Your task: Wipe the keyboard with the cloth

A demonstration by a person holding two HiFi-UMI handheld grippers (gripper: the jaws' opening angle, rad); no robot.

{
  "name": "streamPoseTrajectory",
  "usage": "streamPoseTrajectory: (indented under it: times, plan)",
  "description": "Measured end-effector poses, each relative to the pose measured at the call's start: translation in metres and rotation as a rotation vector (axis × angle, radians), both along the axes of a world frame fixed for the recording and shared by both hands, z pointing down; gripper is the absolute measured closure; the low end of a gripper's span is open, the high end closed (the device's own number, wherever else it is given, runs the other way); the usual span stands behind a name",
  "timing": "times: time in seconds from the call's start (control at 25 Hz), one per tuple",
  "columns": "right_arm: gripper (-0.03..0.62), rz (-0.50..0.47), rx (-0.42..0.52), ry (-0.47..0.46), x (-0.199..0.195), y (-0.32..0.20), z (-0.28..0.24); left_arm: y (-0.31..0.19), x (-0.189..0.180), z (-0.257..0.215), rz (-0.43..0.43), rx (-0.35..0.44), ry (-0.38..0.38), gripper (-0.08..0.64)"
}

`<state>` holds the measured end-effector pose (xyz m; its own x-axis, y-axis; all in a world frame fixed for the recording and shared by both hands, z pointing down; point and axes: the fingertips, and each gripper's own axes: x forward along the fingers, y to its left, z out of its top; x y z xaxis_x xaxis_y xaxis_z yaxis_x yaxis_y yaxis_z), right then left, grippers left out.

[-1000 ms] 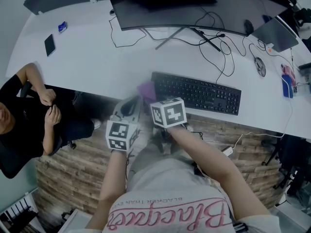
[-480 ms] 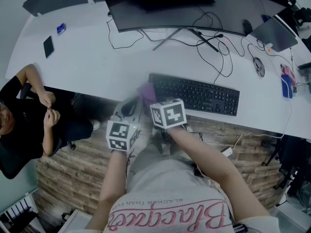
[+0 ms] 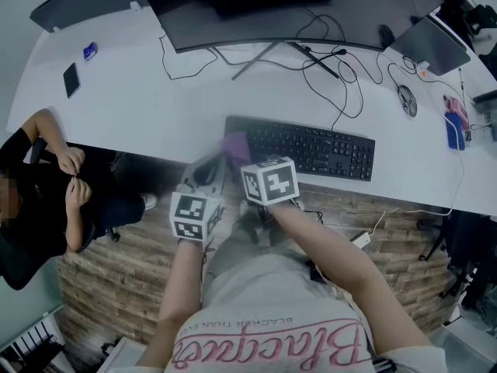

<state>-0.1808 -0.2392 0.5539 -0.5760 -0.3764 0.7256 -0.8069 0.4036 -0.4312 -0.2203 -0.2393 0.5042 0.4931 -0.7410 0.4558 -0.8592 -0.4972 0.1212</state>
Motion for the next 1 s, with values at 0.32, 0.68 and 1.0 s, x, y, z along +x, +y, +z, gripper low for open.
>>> streamPoseTrajectory:
  times: [0.32,0.68,1.0]
  plan:
    - [0.503,0.019,-0.002,0.002,0.028,0.004,0.0,0.005,0.026,0.0,0.029,-0.003,-0.009,0.552]
    - [0.502,0.055,-0.009,0.005,0.063,0.008,0.0,0.008,0.058,-0.004,0.058,0.001,-0.017,0.553]
    - [0.502,0.077,-0.011,0.022,0.093,0.011,0.0,0.009,0.087,-0.002,0.088,-0.004,-0.015,0.552]
